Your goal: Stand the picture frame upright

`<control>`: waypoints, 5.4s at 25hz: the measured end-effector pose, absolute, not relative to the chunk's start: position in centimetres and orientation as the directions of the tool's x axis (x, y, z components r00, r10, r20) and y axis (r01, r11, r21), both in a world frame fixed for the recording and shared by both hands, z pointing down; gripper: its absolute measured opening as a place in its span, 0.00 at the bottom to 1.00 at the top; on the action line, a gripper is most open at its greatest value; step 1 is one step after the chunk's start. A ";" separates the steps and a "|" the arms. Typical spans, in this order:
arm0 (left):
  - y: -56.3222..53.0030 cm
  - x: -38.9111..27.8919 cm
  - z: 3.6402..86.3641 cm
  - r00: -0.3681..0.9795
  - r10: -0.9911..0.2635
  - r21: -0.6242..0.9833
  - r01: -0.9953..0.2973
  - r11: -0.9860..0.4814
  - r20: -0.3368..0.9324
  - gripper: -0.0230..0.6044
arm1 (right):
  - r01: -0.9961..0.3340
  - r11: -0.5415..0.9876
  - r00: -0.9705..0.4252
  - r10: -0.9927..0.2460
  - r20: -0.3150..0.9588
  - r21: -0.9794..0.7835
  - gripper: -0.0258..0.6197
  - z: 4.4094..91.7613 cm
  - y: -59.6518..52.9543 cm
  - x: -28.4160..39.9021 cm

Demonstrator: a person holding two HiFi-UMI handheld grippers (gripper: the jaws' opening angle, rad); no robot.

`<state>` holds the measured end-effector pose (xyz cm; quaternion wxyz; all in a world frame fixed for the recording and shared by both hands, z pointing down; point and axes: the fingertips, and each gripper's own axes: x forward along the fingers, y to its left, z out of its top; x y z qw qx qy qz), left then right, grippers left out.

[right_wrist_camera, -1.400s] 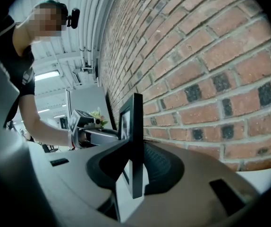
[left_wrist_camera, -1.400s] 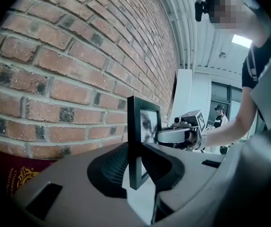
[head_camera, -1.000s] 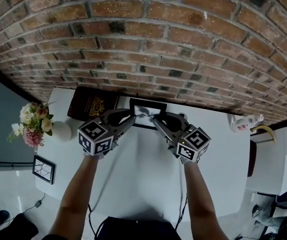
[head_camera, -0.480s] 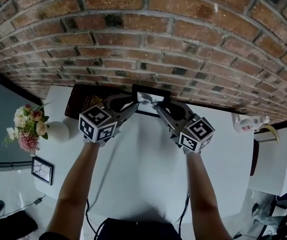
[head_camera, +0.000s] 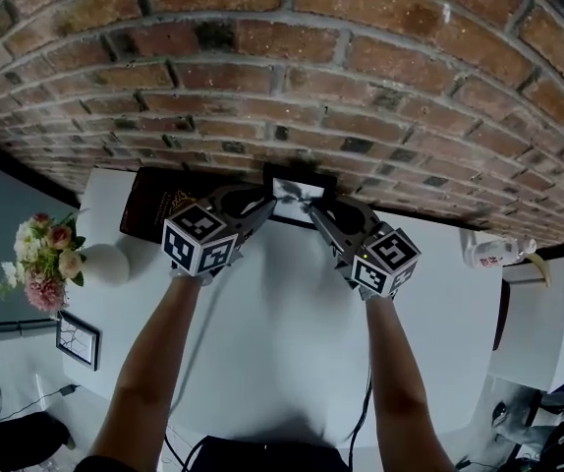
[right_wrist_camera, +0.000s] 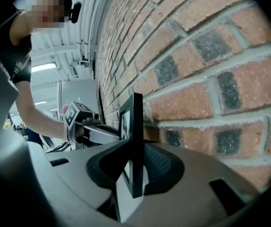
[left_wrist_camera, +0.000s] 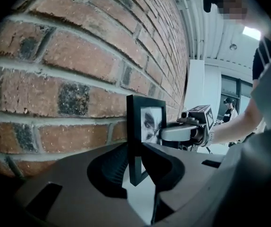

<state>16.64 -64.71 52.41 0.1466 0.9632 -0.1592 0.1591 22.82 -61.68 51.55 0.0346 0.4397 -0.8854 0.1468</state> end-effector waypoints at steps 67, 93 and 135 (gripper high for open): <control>-66.7 17.1 56.5 0.772 -0.468 0.161 -0.575 -0.802 0.430 0.32 | -0.875 0.341 -0.440 -0.856 0.271 -0.344 0.40 57.2 -62.7 26.7; -62.2 12.6 52.1 0.765 -0.521 0.129 -0.601 -0.789 0.377 0.04 | -0.930 0.296 -0.346 -0.904 0.249 -0.219 0.05 52.1 -56.8 24.9; -38.1 -2.3 39.5 0.865 -0.487 0.155 -0.500 -0.852 0.120 0.04 | -0.942 0.303 -0.322 -0.937 0.136 -0.142 0.04 39.0 -28.2 13.9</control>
